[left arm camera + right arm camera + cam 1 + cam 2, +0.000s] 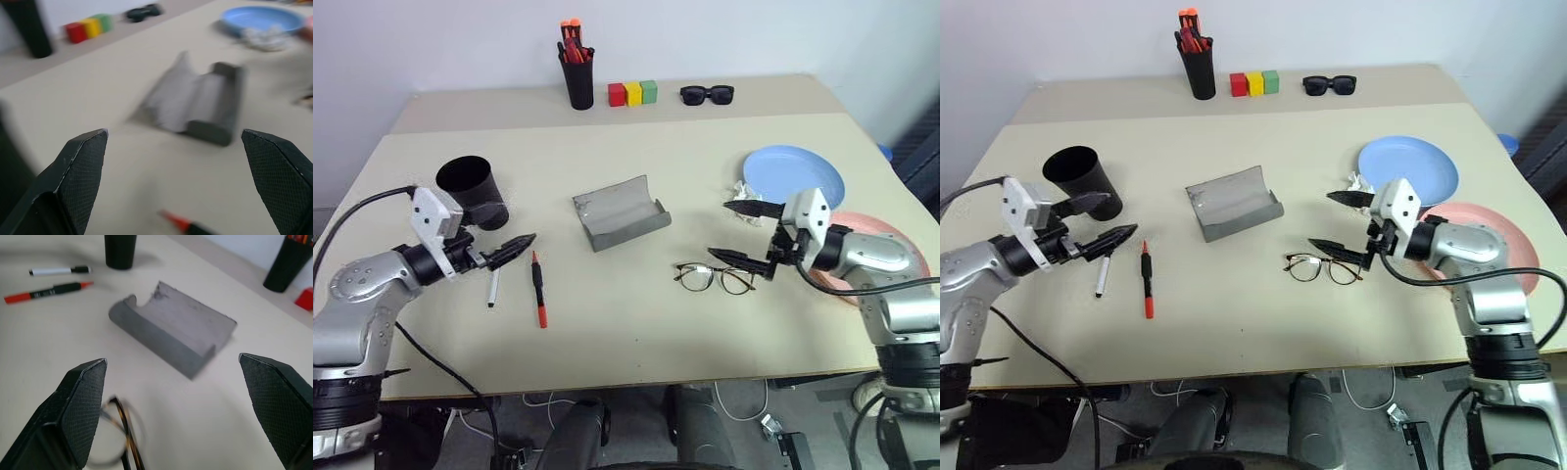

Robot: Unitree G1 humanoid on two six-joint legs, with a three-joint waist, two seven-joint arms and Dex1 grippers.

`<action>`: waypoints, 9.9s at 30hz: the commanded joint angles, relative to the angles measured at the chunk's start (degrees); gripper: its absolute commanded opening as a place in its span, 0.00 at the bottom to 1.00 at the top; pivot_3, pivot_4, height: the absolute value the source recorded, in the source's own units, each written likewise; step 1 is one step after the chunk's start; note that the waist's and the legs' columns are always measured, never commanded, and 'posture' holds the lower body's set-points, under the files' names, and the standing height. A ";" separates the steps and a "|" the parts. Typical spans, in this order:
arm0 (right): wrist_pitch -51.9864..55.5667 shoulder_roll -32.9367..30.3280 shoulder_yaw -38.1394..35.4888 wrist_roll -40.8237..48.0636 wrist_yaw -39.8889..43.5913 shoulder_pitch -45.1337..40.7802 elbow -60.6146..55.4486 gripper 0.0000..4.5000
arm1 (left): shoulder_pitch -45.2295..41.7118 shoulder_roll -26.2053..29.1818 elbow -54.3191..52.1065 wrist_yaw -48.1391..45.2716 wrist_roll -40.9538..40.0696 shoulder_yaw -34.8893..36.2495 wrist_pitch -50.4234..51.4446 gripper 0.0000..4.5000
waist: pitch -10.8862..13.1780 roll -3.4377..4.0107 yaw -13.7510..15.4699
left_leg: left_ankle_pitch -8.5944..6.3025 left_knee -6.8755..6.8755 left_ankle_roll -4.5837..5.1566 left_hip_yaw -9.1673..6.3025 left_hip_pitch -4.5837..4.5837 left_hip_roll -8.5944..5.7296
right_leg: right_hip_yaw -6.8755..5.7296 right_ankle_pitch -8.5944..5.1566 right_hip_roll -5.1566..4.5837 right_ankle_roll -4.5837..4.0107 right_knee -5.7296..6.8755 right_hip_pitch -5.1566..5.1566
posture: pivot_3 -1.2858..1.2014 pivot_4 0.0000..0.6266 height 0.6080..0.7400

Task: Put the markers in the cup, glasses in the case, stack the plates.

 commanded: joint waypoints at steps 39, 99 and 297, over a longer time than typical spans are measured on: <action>3.33 3.53 1.71 0.73 -6.56 1.93 -11.12 1.00 | -18.91 -10.98 -1.01 39.22 3.46 3.70 65.92 0.88 | -0.03 -0.05 0.05 | 0.05 0.08 -0.37 0.06 0.02 0.13 | 0.08 0.09 0.20 -0.03 0.06 -0.06 | 0.52 0.24 1.00; 5.22 3.78 1.73 1.04 -6.48 -1.43 -9.70 1.00 | -26.97 -12.08 15.82 23.56 4.08 3.70 -6.05 0.99 | -0.05 -0.13 1.00 | 0.03 0.20 -0.32 0.16 -0.04 0.14 | 0.12 0.21 0.19 0.01 -0.04 -0.05 | 0.52 0.24 1.00; 2.73 -12.40 14.46 -24.46 -1.31 -1.73 -7.02 0.01 | -16.15 -2.15 -8.67 -17.59 -6.21 -14.75 14.75 1.00 | -0.09 -0.13 0.07 | -0.06 0.24 -0.16 0.33 0.00 0.20 | 0.27 0.45 0.30 0.00 -0.09 -0.03 | 0.52 0.24 1.00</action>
